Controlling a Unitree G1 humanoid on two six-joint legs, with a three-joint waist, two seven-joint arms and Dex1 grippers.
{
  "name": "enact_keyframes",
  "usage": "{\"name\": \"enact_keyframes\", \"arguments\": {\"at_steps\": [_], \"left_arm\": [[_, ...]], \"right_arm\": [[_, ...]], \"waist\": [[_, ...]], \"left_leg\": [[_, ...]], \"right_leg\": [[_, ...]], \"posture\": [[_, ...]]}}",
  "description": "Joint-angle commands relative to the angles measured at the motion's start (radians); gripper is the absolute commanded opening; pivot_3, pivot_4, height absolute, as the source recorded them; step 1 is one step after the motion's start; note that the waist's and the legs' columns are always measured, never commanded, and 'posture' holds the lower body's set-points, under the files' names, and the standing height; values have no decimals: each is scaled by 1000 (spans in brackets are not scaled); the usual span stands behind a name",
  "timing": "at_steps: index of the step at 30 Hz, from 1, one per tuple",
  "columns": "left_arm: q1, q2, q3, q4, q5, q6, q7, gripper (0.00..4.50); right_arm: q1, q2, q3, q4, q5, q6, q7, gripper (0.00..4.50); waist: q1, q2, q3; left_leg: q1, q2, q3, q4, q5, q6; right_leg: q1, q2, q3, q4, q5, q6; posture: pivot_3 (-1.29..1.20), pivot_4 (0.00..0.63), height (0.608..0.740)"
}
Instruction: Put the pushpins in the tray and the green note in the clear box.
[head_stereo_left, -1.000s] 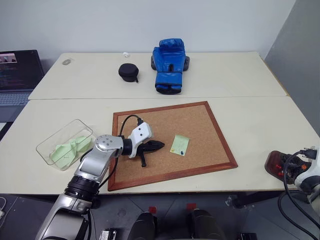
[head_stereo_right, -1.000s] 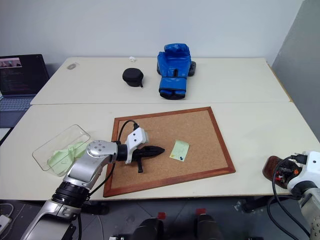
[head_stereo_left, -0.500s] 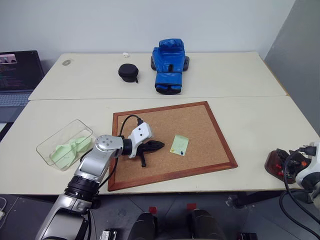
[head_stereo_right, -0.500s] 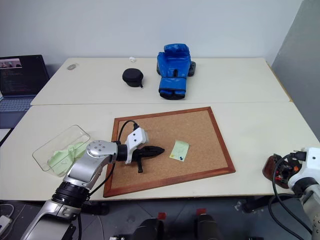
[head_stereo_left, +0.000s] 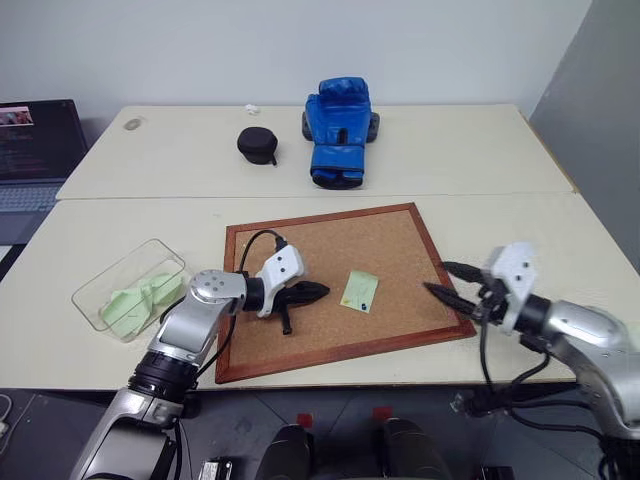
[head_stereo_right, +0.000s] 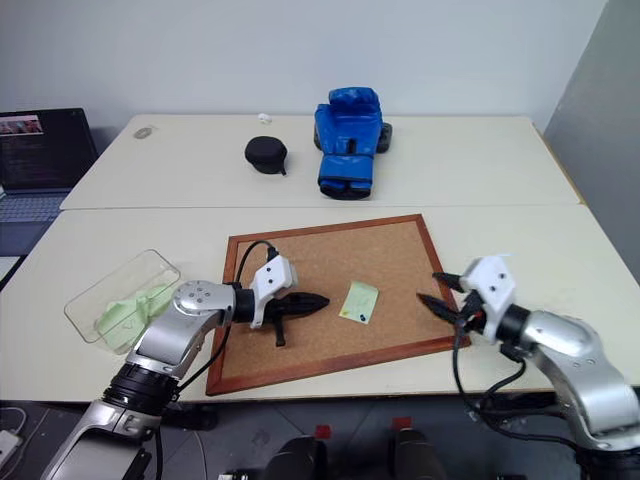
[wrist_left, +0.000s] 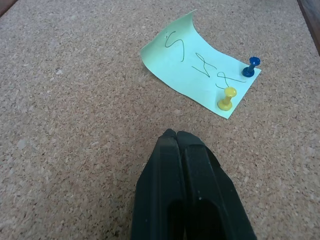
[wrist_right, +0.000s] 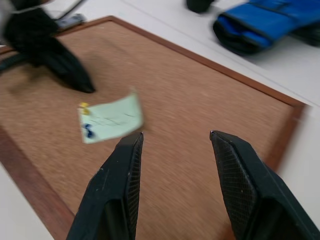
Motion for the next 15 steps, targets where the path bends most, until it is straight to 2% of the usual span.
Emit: {"name": "enact_keyframes", "arguments": {"at_steps": [1,7,15], "left_arm": [[11,9,-5,-10,14,13,5,0],[23,14,-8,-27,16,20,8,0],[27,22,-15,-40,21,34,10,0]], "right_arm": [[-58,34,76,58,-24,-80,61,2254],[-89,81,189,191,-91,-186,129,2254],[-137,157,244,290,-136,-249,136,2254]], "waist": [[0,0,0],[0,-1,0],[-1,-1,0]], "left_leg": [[0,0,0,0,0,0],[0,0,-1,0,0,0],[1,0,-3,0,0,0]], "right_leg": [[0,0,0,0,0,0],[0,-1,0,0,0,0],[0,0,0,1,0,0]], "posture": [[0,150,740],[0,150,740],[0,150,740]]}}
